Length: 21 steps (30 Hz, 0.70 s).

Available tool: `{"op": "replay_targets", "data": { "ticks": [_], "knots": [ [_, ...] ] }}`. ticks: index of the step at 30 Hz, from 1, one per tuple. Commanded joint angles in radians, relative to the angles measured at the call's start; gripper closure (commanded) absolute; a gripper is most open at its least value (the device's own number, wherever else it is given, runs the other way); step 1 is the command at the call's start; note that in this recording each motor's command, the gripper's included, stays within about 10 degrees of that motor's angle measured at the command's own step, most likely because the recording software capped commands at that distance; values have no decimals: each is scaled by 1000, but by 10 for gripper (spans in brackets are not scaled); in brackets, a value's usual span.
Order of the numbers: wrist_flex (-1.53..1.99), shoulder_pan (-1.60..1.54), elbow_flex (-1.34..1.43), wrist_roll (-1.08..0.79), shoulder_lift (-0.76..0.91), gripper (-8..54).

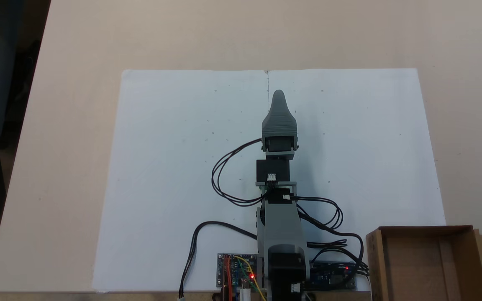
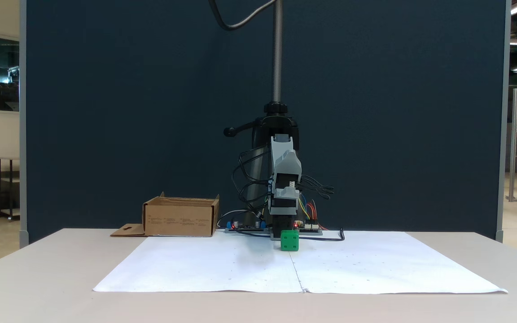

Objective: Grasp a green dice and put it in the bin.

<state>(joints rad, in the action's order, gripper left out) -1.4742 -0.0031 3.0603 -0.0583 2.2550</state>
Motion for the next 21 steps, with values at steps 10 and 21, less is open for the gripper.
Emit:
{"op": "replay_targets", "data": {
  "ticks": [10, 21],
  "knots": [
    [423, -143, 69, 48, 109, 24],
    [420, -141, 69, 48, 110, 24]
  ]
}}
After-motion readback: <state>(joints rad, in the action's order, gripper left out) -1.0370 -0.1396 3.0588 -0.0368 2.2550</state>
